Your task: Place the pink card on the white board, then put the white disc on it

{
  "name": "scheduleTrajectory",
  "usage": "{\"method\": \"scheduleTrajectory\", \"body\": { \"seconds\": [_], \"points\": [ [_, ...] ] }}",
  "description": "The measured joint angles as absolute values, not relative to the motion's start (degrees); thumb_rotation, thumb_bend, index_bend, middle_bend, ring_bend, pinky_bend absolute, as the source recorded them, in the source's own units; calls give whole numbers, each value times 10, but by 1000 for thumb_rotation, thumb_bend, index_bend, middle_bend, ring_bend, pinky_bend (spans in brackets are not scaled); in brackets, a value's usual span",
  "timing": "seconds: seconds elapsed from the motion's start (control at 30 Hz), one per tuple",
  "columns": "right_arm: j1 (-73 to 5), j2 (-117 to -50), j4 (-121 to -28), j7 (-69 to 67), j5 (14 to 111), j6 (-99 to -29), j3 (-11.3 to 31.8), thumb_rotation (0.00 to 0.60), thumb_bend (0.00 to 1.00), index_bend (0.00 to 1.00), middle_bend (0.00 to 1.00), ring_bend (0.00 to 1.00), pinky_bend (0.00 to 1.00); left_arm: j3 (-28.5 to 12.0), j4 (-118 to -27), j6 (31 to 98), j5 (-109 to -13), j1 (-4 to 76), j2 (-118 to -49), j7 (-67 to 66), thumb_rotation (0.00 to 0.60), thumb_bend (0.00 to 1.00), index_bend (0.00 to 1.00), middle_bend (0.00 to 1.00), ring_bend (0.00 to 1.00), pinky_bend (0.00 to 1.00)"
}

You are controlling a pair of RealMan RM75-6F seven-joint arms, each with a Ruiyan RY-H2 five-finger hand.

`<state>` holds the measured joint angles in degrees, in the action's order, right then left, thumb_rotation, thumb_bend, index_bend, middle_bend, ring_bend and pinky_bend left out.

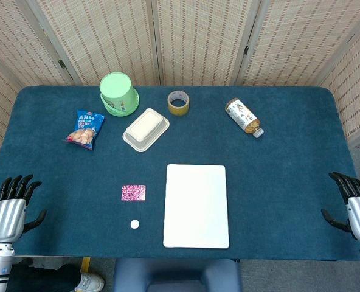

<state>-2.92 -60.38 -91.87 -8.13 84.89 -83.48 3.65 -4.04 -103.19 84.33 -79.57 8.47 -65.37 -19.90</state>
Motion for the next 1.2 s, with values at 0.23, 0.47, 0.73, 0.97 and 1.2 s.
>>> {"method": "scheduleTrajectory", "body": {
  "seconds": [0.23, 0.47, 0.73, 0.97, 1.2],
  "points": [
    [-30, -603, -921, -78, 850, -835, 36, 600, 292, 113, 152, 120, 114, -40, -1028, 840, -797, 85, -655, -197, 600, 355, 230, 134, 96, 0],
    [-29, -603, -923, -77, 850, -838, 36, 600, 292, 113, 152, 122, 114, -43, -1026, 832, -801, 93, -655, -195, 600, 355, 234, 134, 96, 0],
    [-29, -600, -923, -78, 849, -839, 37, 600, 292, 113, 152, 122, 114, -53, -1025, 799, -809, 123, -660, -199, 600, 355, 245, 134, 104, 0],
    [-29, -596, -925, -77, 849, -841, 39, 600, 292, 113, 152, 122, 114, -65, -1023, 734, -804, 172, -670, -217, 600, 356, 240, 134, 105, 0],
    [-26, -596, -925, -77, 848, -846, 38, 600, 292, 114, 152, 121, 114, -77, -1023, 641, -776, 233, -684, -216, 600, 355, 227, 125, 104, 0]
  ]
}}
